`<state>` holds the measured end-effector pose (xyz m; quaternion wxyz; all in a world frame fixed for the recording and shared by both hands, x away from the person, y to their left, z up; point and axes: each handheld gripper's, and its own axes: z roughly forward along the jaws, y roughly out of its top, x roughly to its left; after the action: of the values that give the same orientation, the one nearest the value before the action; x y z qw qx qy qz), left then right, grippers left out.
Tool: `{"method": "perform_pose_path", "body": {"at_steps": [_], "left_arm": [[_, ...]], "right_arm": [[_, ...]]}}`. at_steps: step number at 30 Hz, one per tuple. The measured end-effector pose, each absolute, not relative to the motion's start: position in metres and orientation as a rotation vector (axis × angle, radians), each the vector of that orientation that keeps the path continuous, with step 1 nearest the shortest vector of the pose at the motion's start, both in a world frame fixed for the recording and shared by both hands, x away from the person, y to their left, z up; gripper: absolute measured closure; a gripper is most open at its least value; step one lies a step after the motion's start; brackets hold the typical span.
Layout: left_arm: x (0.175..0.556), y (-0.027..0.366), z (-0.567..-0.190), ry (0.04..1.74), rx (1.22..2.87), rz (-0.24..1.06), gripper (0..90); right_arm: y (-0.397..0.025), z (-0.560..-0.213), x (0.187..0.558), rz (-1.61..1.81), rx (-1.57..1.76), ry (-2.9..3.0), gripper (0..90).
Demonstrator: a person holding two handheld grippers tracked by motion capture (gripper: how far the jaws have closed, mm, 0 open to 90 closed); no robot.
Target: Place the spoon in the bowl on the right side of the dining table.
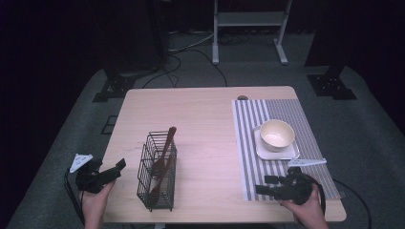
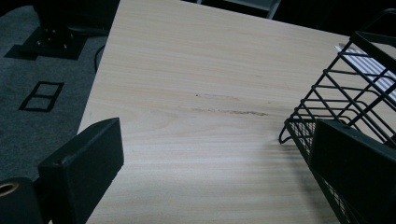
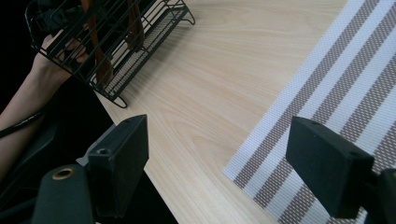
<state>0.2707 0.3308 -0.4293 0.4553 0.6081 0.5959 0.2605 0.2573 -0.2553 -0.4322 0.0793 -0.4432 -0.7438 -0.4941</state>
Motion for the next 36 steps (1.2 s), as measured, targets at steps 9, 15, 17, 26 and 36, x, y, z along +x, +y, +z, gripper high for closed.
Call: {"method": "perform_pose_path", "body": {"at_steps": [9, 15, 17, 26, 36], "left_arm": [[0.271, 0.329, -0.429, 1.467, 1.509, 0.639, 2.4], [0.272, 0.329, -0.431, 1.47, 1.51, 0.634, 2.5], [0.272, 0.33, -0.431, 1.47, 1.511, 0.633, 2.5], [0.271, 0.33, -0.431, 1.471, 1.513, 0.641, 2.4], [0.271, 0.329, -0.43, 1.464, 1.517, 0.637, 2.5]], "right_arm": [[-0.235, -0.416, 0.264, -1.467, -1.289, -2.255, 20.0], [-0.224, -0.409, 0.274, -1.433, -1.262, -2.282, 20.0], [-0.219, -0.407, 0.279, -1.419, -1.251, -2.284, 20.0], [-0.198, -0.396, 0.288, -1.39, -1.189, -2.277, 20.1], [-0.179, -0.386, 0.294, -1.378, -1.133, -2.283, 20.1]]}}
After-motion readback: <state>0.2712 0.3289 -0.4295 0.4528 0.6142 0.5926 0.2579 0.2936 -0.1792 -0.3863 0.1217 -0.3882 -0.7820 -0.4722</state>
